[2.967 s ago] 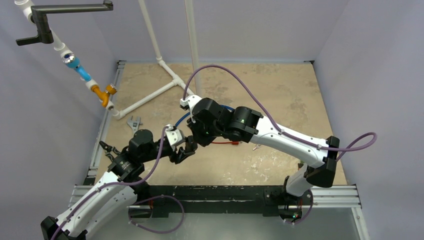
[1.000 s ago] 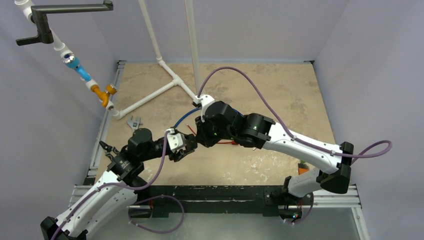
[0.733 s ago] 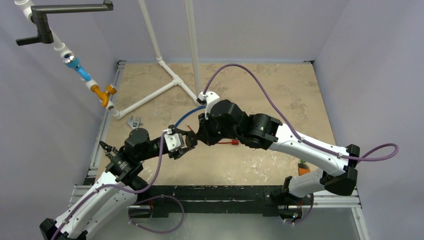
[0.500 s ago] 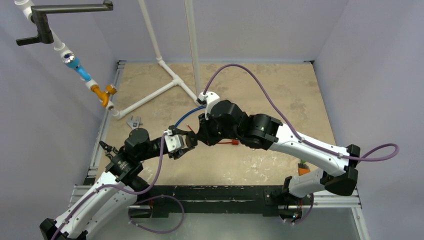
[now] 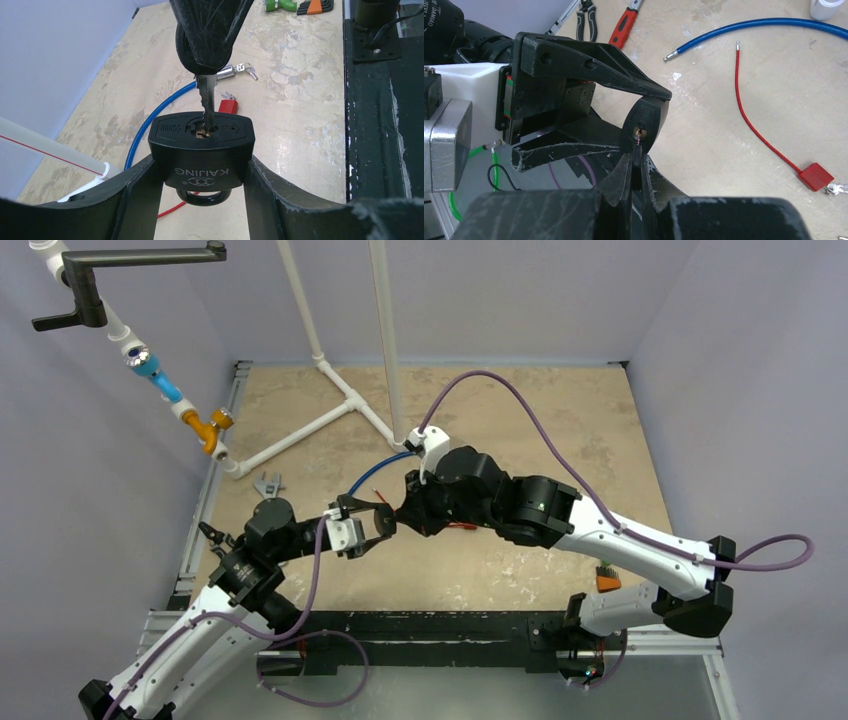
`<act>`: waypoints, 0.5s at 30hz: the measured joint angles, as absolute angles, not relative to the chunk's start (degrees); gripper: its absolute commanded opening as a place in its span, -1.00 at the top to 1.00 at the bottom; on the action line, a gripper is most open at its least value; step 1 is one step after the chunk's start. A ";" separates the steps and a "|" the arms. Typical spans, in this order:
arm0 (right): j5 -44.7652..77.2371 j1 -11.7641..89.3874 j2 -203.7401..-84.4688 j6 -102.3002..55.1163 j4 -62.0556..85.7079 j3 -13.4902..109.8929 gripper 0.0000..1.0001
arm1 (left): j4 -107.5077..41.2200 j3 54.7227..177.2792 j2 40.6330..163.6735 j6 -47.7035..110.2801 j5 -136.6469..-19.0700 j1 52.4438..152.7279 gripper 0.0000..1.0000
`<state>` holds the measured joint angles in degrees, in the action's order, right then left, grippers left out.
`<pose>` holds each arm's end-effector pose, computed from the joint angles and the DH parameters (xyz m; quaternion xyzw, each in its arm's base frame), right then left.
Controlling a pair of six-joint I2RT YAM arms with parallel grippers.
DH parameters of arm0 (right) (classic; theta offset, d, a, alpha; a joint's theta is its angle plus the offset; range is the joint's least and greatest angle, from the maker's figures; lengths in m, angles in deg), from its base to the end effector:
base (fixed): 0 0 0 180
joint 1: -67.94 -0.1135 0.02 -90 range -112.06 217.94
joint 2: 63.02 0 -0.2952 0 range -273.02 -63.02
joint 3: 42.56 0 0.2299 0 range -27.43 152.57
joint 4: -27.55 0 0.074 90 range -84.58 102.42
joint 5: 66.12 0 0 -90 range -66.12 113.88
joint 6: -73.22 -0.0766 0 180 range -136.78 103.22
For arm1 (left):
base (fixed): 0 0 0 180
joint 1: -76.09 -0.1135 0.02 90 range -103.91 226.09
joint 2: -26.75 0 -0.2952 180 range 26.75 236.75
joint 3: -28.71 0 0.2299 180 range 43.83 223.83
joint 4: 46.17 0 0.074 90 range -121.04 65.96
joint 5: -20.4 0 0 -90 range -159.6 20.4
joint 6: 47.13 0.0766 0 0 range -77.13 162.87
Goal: Unlock with the key
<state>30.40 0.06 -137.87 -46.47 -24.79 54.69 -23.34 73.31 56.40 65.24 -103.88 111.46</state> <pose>0.1156 0.2612 0.4111 -0.2559 0.8261 0.3434 0.3662 0.0742 -0.1056 0.3000 0.5174 0.5375 -0.2918 0.5985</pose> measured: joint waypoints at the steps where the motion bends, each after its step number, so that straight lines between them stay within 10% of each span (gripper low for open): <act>1: 30.40 0.04 -137.50 -46.47 -24.29 54.24 1.00 | -23.34 73.31 56.29 65.50 -104.10 111.46 1.00; 15: 30.49 -0.57 -133.98 -46.14 -18.52 49.16 1.00 | -23.18 73.31 55.19 76.08 -105.61 111.53 1.00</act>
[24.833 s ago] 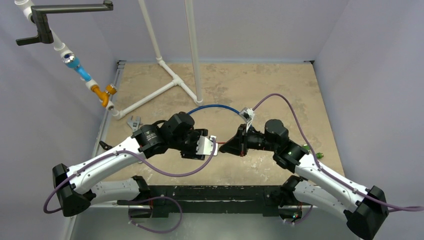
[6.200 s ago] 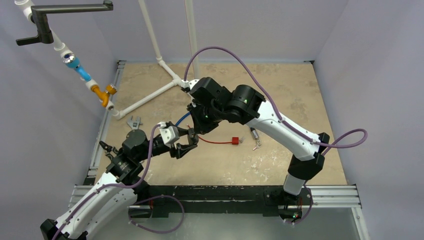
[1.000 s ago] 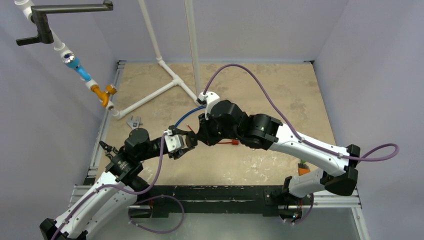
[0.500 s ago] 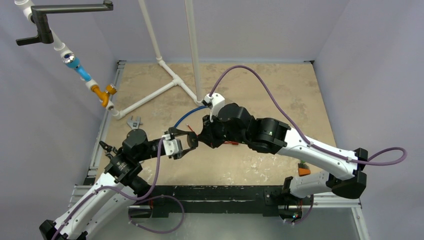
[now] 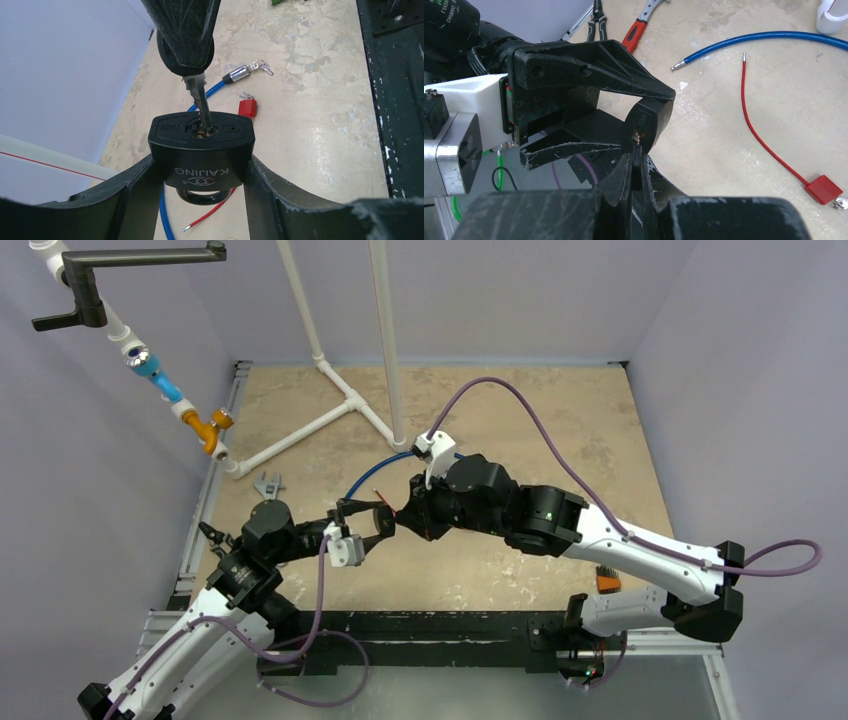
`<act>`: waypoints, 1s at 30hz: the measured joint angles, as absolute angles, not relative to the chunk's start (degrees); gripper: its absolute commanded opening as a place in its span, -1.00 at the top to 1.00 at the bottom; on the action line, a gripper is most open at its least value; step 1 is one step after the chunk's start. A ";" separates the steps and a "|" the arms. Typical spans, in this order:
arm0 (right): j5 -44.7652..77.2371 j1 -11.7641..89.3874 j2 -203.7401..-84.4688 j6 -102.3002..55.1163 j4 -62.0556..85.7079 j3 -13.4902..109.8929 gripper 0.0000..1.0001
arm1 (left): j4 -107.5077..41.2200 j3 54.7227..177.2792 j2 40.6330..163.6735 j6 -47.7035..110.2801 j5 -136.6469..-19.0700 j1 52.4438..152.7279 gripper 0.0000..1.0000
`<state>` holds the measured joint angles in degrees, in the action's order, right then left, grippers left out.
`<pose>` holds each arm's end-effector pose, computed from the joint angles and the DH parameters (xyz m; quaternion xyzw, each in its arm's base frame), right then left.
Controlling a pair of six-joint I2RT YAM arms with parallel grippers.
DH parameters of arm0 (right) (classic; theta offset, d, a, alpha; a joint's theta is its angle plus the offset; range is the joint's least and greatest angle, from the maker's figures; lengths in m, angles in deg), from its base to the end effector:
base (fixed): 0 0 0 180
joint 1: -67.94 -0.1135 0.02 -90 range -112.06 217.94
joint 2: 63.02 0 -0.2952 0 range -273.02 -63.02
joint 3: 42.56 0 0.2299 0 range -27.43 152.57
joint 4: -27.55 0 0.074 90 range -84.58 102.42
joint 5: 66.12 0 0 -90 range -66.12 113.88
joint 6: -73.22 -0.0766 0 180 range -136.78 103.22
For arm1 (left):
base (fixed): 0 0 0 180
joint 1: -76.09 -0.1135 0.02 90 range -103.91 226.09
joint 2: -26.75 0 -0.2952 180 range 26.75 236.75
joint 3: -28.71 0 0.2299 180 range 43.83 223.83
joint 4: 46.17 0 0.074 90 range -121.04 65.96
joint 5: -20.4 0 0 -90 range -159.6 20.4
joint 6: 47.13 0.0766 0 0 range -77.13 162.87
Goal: Unlock with the key
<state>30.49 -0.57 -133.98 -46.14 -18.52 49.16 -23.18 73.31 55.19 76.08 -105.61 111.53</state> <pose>0.1087 0.2521 0.4099 -0.2535 0.8050 0.3707 0.3876 0.0686 -0.1041 0.3019 0.5705 0.4718 -0.2434 0.6266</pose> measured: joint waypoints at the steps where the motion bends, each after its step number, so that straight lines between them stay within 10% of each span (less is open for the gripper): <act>1: 30.60 -0.73 -133.92 -46.03 -18.36 49.03 1.00 | -22.92 73.31 55.08 77.15 -105.72 111.59 1.00; 30: 39.80 -6.28 -133.06 -40.33 -13.62 47.07 1.00 | -22.37 73.31 54.47 80.80 -106.35 111.90 1.00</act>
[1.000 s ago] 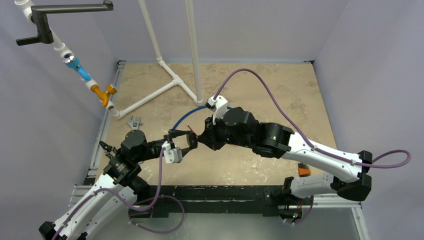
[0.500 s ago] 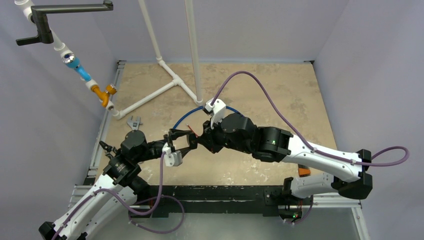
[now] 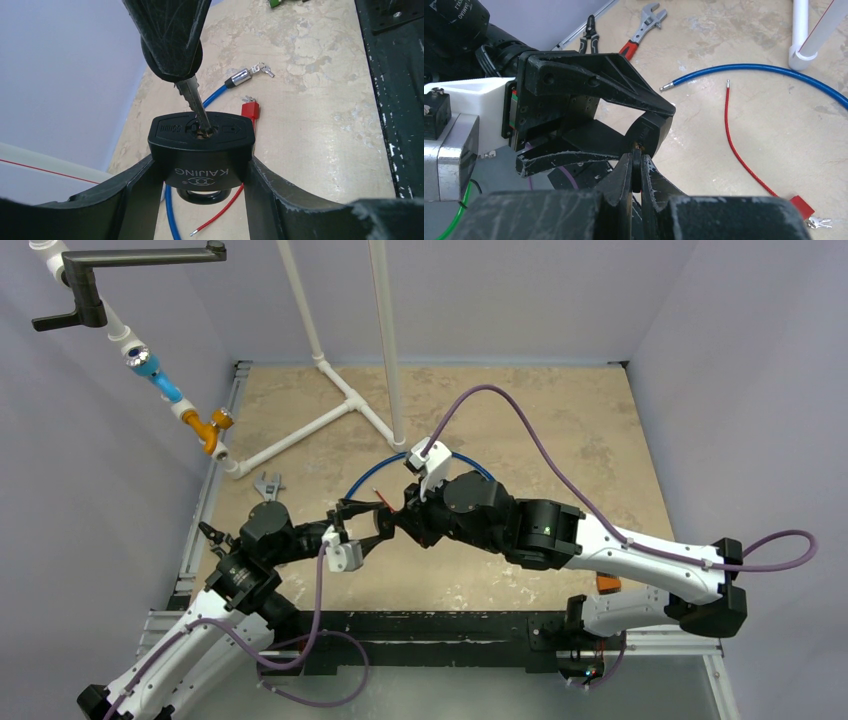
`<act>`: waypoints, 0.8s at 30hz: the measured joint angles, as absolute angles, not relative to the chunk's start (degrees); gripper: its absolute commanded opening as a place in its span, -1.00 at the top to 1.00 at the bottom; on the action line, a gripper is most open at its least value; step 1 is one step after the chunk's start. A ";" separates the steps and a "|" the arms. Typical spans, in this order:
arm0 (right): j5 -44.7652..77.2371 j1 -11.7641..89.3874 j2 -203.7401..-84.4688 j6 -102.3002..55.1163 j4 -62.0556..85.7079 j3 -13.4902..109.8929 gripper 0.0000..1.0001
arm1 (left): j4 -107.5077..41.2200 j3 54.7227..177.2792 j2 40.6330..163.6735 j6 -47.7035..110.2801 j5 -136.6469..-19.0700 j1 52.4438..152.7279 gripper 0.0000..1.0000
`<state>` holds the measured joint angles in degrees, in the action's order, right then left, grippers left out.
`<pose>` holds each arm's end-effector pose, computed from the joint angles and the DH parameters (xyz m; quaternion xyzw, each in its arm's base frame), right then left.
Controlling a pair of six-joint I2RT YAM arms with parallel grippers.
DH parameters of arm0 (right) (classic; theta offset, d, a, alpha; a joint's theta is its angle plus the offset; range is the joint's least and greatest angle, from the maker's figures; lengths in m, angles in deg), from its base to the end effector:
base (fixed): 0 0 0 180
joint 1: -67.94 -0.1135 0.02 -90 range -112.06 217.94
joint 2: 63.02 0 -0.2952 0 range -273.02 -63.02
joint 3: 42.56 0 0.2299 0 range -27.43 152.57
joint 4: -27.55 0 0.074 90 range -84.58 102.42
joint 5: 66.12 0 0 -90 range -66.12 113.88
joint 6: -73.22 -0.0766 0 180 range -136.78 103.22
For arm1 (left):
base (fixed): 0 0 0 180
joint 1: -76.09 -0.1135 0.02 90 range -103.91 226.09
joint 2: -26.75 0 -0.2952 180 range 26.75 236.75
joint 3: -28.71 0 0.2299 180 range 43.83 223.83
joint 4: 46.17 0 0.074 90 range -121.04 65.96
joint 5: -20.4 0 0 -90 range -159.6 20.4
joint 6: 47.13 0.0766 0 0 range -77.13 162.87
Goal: Unlock with the key
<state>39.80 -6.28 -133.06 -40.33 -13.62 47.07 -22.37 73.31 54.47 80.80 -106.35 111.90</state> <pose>0.0945 0.2571 0.4137 -0.2801 0.7736 0.3442 0.4524 0.0649 -0.1033 0.3013 0.5934 0.4428 -0.2243 0.6336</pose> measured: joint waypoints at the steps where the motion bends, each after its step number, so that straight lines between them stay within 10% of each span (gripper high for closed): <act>1: 39.91 -6.30 -133.06 -40.13 -13.32 47.07 1.00 | -22.42 73.31 54.47 80.36 -106.48 111.90 1.00; 24: 40.24 -7.09 -131.10 -39.74 -7.28 44.64 1.00 | -21.91 73.61 55.92 56.89 -107.90 112.66 1.00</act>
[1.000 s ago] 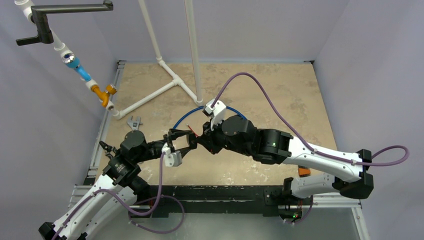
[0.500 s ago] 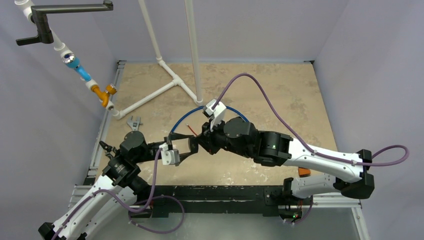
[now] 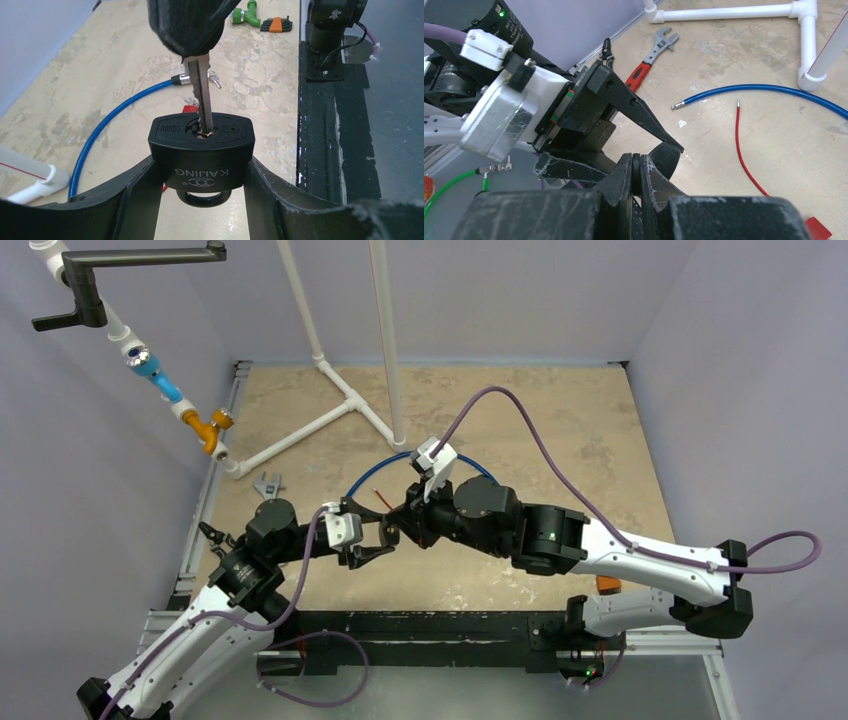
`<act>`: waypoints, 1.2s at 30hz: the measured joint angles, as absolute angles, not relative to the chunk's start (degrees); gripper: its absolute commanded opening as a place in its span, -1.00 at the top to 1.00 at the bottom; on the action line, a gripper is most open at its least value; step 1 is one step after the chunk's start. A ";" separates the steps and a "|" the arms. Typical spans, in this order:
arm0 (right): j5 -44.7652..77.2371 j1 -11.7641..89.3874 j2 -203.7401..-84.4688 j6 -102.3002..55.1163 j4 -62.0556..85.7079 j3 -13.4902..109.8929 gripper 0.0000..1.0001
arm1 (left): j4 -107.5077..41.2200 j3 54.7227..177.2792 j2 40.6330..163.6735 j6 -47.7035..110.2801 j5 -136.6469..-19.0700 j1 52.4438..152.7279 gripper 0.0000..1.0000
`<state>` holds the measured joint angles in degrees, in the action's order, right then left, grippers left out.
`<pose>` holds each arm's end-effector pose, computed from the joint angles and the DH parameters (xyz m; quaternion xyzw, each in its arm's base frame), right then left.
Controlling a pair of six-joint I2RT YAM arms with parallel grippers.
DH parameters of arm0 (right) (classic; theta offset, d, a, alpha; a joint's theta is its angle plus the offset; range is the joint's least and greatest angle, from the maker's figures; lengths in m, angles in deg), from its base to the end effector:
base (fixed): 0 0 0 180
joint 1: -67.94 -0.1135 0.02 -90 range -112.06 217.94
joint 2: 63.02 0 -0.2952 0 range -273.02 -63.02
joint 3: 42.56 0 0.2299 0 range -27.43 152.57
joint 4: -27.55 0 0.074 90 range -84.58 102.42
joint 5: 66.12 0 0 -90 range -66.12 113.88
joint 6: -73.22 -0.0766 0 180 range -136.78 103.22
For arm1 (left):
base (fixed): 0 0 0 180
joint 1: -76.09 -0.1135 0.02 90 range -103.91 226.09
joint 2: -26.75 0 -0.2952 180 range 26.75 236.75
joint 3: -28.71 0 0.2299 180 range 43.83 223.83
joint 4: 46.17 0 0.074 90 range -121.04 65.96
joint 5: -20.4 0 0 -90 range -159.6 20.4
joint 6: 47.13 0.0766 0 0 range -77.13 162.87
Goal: Unlock with the key
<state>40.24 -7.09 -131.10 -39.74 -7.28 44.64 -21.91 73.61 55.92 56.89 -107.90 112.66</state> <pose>0.0903 0.2543 0.4227 -0.2691 0.7466 0.3766 0.4777 0.0650 -0.1073 0.2998 0.4994 0.5557 -0.3643 0.5560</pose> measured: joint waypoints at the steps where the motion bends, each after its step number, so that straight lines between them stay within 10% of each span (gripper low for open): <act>1: 40.48 -7.13 -131.08 -39.74 -7.22 44.64 1.00 | -21.91 73.61 56.02 56.10 -107.64 112.71 1.00; 36: 42.49 -7.17 -130.14 -39.61 -7.68 42.41 1.00 | -23.23 73.63 56.13 40.91 -108.01 112.84 1.00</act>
